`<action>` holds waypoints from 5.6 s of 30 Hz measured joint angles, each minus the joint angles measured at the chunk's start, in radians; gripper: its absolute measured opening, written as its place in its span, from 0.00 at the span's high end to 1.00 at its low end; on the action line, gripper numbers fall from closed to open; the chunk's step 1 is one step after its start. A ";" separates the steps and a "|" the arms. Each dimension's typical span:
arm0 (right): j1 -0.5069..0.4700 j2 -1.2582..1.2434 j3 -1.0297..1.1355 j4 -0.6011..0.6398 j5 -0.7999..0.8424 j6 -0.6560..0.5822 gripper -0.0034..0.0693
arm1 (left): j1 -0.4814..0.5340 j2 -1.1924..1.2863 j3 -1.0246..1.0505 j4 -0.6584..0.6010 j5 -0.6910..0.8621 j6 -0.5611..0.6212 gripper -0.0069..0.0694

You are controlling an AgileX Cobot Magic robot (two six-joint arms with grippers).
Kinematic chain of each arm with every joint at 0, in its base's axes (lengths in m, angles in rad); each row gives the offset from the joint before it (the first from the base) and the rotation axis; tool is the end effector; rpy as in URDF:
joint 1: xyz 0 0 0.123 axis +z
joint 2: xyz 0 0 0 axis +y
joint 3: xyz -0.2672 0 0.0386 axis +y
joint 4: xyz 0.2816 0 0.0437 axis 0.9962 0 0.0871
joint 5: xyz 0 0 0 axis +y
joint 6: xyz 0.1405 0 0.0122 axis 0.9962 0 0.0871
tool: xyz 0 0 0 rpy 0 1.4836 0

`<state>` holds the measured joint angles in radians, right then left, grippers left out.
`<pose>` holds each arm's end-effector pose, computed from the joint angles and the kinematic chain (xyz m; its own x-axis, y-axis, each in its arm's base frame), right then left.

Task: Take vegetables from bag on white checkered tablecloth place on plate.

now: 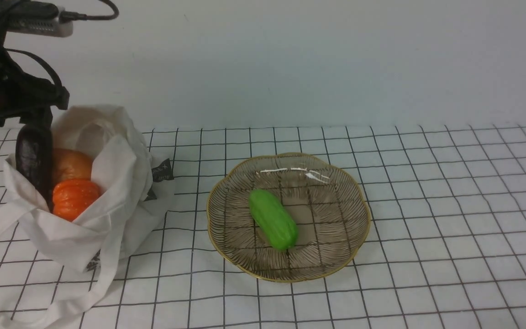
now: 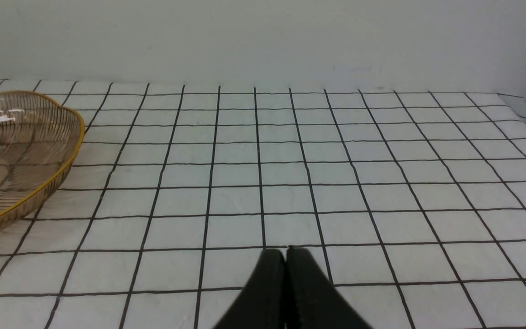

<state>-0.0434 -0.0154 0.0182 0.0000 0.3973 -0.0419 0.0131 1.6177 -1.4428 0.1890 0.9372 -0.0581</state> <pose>0.1480 -0.0064 0.1569 -0.3091 -0.0285 -0.9506 0.0305 0.9987 -0.0399 0.4090 0.0267 0.2636 -0.8539 0.0428 -0.5187 -0.0461 0.9865 0.1573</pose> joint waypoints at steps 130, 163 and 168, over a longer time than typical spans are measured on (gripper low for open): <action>0.000 0.000 0.000 0.000 0.000 0.000 0.97 | -0.386 -1.221 0.743 -0.275 -0.330 0.046 0.92; 0.000 0.000 0.000 0.000 0.000 0.000 0.97 | -0.089 -1.628 1.471 -0.170 -0.563 0.051 0.92; 0.000 0.000 0.000 0.000 0.000 0.000 0.97 | -0.091 -1.628 1.471 -0.156 -0.561 0.051 0.92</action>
<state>-0.0434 -0.0154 0.0182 0.0000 0.3973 -0.0419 -0.0777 -0.0104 0.0278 0.0327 0.3763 -0.0072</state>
